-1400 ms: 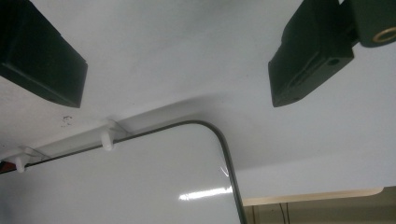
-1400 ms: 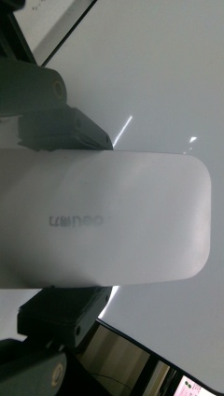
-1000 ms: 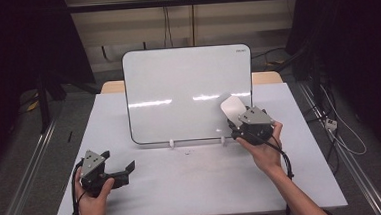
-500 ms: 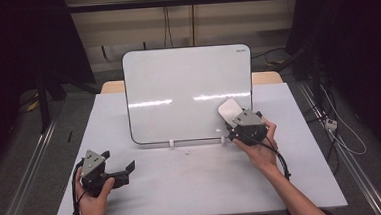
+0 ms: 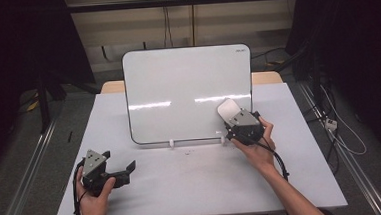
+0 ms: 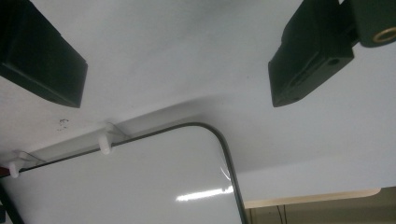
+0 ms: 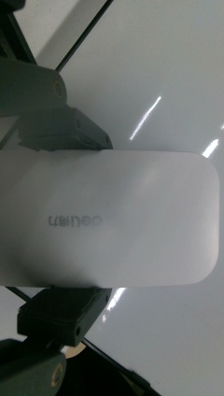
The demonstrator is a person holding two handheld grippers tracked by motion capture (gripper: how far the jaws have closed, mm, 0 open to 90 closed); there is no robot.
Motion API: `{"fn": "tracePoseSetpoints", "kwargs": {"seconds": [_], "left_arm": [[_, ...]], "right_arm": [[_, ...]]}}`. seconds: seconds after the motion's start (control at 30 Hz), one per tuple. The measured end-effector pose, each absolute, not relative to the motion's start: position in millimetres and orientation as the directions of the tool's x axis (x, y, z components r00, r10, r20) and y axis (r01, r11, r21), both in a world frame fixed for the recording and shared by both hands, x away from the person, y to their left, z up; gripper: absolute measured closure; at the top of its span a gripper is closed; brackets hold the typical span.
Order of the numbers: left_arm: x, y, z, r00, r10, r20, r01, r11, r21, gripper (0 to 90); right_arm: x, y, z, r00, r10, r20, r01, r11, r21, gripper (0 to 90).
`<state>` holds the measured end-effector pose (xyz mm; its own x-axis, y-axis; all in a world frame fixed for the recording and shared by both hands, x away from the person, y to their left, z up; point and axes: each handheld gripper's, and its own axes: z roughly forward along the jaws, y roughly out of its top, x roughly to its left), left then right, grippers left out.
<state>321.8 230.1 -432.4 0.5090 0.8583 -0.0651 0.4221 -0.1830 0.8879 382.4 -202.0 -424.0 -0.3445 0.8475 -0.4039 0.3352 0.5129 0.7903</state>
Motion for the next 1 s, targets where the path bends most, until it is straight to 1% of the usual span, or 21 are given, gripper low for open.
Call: {"fn": "tracePoseSetpoints", "kwargs": {"seconds": [0.23, 0.37, 0.53, 0.63, 0.73, 0.83, 0.9, 1.0], "left_arm": [[321.1, 231.7, -431.6, 0.514, 0.856, -0.06, 0.419, -0.189, 0.888, 4.5], [320.4, 233.2, -431.6, 0.514, 0.855, -0.062, 0.417, -0.187, 0.89, 4.5], [319.8, 236.7, -431.0, 0.508, 0.858, -0.068, 0.415, -0.175, 0.893, 4.5], [319.4, 237.8, -431.0, 0.508, 0.859, -0.063, 0.417, -0.181, 0.891, 4.5], [318.8, 237.3, -430.7, 0.509, 0.858, -0.067, 0.414, -0.177, 0.893, 4.5], [319.0, 237.4, -431.3, 0.508, 0.858, -0.074, 0.418, -0.17, 0.892, 4.5], [319.6, 238.4, -431.5, 0.507, 0.859, -0.073, 0.418, -0.171, 0.892, 4.5], [319.7, 238.5, -431.3, 0.511, 0.857, -0.07, 0.415, -0.175, 0.893, 4.5]], "right_arm": [[382.8, -200.5, -424.6, -0.337, 0.852, -0.402, 0.346, 0.509, 0.788, 31.1], [383.9, -202.2, -424.0, -0.35, 0.857, -0.378, 0.356, 0.495, 0.793, 30.2], [385.3, -204.6, -423.6, -0.36, 0.869, -0.341, 0.378, 0.47, 0.798, 21.3], [384.7, -203.9, -421.6, -0.368, 0.868, -0.335, 0.365, 0.466, 0.806, 16.4], [385.7, -203.9, -421.3, -0.388, 0.871, -0.302, 0.377, 0.448, 0.81, 9.3], [386.6, -205.6, -421.4, -0.396, 0.88, -0.262, 0.385, 0.419, 0.822, 6.2], [386.9, -207.7, -420.7, -0.399, 0.887, -0.232, 0.394, 0.395, 0.83, 5.8], [386.0, -210.0, -419.2, -0.392, 0.892, -0.225, 0.398, 0.385, 0.833, 5.2]]}}
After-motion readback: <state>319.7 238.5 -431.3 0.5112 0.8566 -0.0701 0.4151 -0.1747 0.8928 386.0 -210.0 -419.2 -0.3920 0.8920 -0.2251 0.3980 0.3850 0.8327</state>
